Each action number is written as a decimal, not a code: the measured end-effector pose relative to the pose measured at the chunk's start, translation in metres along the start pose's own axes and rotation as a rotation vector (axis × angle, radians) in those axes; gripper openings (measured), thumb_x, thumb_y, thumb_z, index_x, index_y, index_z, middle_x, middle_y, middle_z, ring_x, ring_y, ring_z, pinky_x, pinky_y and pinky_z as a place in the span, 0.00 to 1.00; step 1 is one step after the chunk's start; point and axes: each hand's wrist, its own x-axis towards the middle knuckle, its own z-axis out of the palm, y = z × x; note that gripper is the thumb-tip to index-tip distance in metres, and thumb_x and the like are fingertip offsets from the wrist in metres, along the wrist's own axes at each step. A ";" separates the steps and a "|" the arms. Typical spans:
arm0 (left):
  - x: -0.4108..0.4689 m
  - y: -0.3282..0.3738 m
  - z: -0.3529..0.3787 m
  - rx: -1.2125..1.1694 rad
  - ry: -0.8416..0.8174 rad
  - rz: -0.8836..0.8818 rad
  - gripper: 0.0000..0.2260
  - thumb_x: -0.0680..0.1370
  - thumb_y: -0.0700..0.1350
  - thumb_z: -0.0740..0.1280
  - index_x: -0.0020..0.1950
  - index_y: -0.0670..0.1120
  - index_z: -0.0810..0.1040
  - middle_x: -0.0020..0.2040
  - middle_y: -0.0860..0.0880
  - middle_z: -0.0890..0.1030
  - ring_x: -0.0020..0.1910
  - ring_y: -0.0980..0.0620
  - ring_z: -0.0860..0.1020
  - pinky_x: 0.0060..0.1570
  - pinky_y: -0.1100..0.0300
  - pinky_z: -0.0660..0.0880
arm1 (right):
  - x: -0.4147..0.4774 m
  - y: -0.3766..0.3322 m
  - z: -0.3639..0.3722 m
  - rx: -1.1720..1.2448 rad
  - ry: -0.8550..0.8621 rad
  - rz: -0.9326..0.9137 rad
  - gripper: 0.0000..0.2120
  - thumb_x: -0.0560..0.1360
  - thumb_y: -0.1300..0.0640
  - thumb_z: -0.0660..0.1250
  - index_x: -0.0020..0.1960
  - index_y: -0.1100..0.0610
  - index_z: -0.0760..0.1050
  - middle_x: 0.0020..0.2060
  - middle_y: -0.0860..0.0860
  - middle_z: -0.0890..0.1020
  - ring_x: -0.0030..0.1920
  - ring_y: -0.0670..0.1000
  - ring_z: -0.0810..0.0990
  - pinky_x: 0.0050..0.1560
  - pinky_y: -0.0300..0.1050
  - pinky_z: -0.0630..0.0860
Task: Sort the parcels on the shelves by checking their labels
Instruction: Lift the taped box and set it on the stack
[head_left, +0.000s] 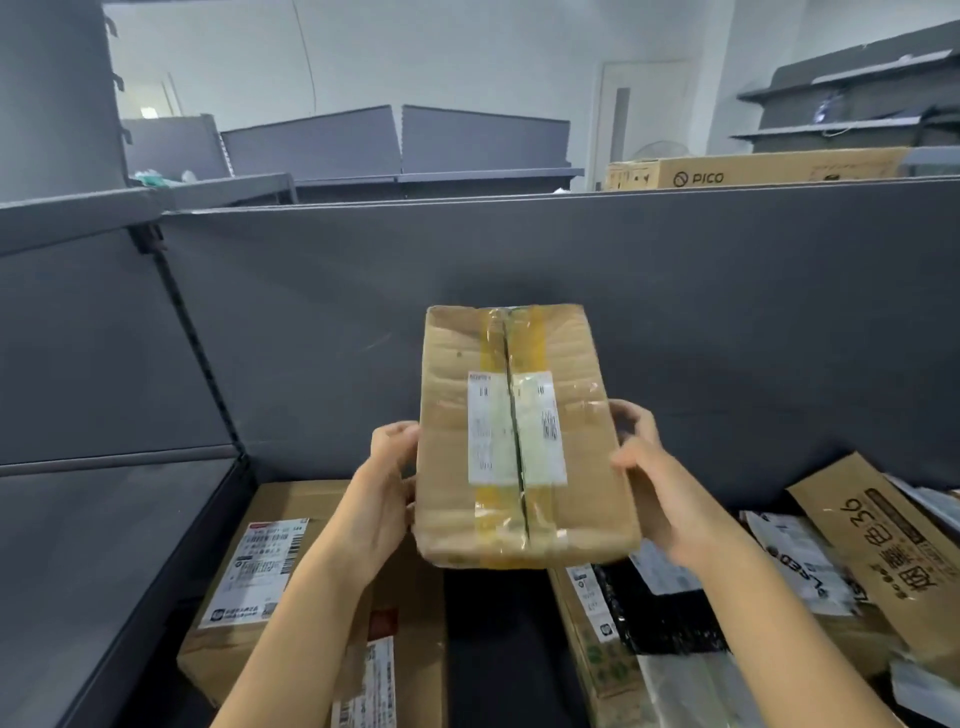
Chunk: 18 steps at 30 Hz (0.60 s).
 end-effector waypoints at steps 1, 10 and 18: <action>0.000 -0.005 -0.003 0.002 0.007 0.029 0.22 0.67 0.55 0.70 0.59 0.49 0.72 0.56 0.44 0.80 0.54 0.46 0.77 0.62 0.40 0.68 | -0.002 0.007 -0.002 -0.049 -0.025 -0.061 0.27 0.64 0.63 0.61 0.60 0.44 0.66 0.60 0.48 0.73 0.54 0.51 0.74 0.45 0.46 0.73; -0.012 -0.016 0.014 -0.037 0.156 0.164 0.19 0.64 0.36 0.67 0.53 0.34 0.69 0.43 0.42 0.75 0.43 0.45 0.73 0.41 0.56 0.70 | -0.009 0.061 0.013 -0.358 -0.017 -0.197 0.22 0.60 0.68 0.58 0.47 0.52 0.53 0.60 0.42 0.60 0.58 0.47 0.66 0.49 0.40 0.73; -0.026 -0.044 -0.027 0.170 0.088 -0.122 0.15 0.79 0.51 0.60 0.66 0.60 0.69 0.57 0.51 0.82 0.57 0.49 0.80 0.55 0.50 0.76 | 0.002 0.071 0.036 -0.095 0.101 0.159 0.21 0.77 0.54 0.64 0.65 0.42 0.60 0.55 0.47 0.77 0.53 0.48 0.78 0.48 0.47 0.77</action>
